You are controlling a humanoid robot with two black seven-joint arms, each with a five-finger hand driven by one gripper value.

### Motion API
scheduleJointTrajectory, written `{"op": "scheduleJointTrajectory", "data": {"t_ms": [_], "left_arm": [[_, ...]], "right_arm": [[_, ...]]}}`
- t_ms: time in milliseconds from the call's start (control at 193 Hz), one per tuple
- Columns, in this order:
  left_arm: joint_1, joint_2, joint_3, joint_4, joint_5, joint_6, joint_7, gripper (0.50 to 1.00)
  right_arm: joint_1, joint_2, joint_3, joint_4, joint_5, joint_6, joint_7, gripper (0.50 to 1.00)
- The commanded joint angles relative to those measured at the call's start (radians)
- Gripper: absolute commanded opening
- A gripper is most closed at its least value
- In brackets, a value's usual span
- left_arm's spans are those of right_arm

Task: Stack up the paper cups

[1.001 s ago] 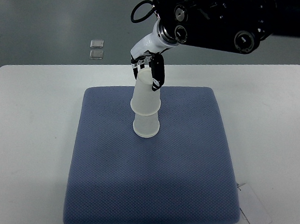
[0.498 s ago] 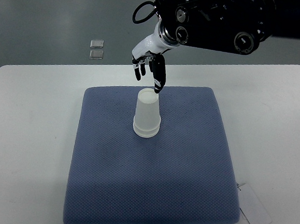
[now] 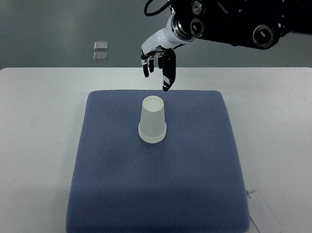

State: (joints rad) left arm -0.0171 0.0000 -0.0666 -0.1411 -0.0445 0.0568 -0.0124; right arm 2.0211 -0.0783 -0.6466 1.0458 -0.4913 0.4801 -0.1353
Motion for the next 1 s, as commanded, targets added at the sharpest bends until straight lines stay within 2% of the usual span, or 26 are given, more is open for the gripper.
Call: {"op": "scheduleJointTrajectory", "data": {"t_ms": [0,176,275,332,337,430,539,669,856,996], "left_arm": [[0.0,0.0,0.001,0.0,0.0,0.0,0.0,1.0],[0.0,0.0,0.001,0.0,0.0,0.0,0.0,1.0],[-0.001,0.0,0.001,0.0,0.0,0.0,0.0,1.0],[-0.001,0.0,0.001,0.0,0.0,0.0,0.0,1.0],[0.0,0.0,-0.001,0.0,0.0,0.0,0.0,1.0],[0.0,0.0,0.001,0.0,0.0,0.0,0.0,1.0],[0.0,0.0,0.001,0.0,0.0,0.0,0.0,1.0],[0.0,0.0,0.001,0.0,0.0,0.0,0.0,1.0],[0.0,0.0,0.001,0.0,0.0,0.0,0.0,1.0],[0.0,0.0,0.001,0.0,0.0,0.0,0.0,1.0]], "right_arm": [[-0.048,-0.046,0.009,-0.017,0.02,-0.026,0.0,0.827],[-0.157,-0.132,0.082,-0.059,0.094,-0.106,0.003,0.827],[-0.265,-0.204,0.199,-0.076,0.099,-0.155,0.009,0.827],[-0.265,-0.204,0.199,-0.076,0.099,-0.155,0.009,0.827],[-0.325,-0.239,0.279,-0.081,0.102,-0.179,0.009,0.827],[-0.467,-0.274,0.45,-0.121,0.135,-0.247,0.013,0.827],[-0.627,-0.273,0.662,-0.184,0.197,-0.302,0.036,0.827],[-0.775,-0.255,0.884,-0.233,0.235,-0.311,0.078,0.827],[-0.937,-0.182,1.188,-0.34,0.372,-0.339,0.114,0.827],[-1.015,-0.139,1.32,-0.395,0.465,-0.33,0.128,0.829]]}}
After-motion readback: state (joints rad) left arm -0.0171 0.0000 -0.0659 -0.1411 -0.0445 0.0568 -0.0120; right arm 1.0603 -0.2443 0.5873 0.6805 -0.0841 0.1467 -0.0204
